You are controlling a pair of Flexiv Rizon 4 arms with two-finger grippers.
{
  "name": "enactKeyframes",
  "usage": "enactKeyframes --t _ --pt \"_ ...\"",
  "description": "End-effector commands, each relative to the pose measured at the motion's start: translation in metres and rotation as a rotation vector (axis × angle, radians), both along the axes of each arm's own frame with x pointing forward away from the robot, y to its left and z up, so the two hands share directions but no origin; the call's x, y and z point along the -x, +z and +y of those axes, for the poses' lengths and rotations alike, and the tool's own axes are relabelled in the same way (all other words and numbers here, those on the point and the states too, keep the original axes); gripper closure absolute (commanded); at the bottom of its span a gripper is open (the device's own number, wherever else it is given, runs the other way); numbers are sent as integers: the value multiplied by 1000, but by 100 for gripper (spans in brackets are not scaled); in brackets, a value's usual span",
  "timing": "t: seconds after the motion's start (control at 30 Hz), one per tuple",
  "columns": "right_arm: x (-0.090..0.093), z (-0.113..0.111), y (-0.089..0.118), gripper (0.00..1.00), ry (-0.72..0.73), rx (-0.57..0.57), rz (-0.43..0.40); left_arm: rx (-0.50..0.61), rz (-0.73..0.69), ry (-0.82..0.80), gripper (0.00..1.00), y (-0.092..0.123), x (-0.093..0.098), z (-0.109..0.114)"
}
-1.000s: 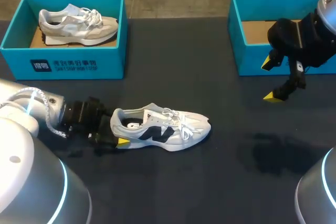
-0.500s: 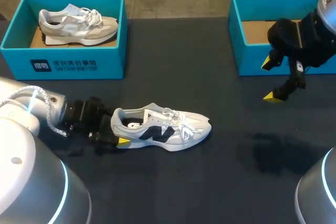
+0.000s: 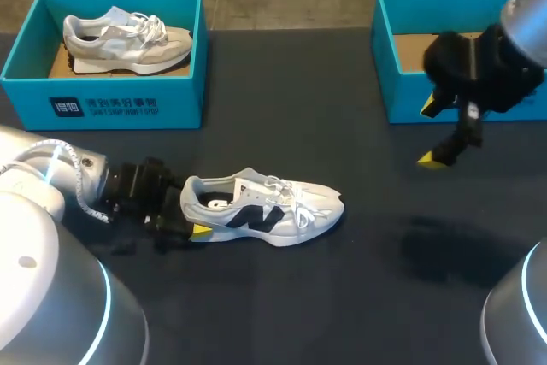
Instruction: Take the shoe out of the shoebox, open the shoe tongue, remove and reinsert the insole, then place the shoe into the shoebox
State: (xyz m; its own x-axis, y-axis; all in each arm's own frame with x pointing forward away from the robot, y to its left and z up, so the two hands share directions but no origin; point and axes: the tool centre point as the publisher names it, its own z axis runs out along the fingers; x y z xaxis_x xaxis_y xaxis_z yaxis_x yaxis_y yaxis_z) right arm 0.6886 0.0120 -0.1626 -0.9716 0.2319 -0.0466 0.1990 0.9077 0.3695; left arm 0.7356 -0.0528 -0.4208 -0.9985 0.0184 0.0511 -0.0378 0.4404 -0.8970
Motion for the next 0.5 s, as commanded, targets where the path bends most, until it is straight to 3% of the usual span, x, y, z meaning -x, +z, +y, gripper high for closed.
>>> enactKeyframes --t 0.03,0.5 --pt "-22 43 -9 0 -25 71 28 -1 0 0 100 -1 0 -1" --pt "-33 110 -27 0 -121 139 97 -1 0 0 100 -1 0 -1"
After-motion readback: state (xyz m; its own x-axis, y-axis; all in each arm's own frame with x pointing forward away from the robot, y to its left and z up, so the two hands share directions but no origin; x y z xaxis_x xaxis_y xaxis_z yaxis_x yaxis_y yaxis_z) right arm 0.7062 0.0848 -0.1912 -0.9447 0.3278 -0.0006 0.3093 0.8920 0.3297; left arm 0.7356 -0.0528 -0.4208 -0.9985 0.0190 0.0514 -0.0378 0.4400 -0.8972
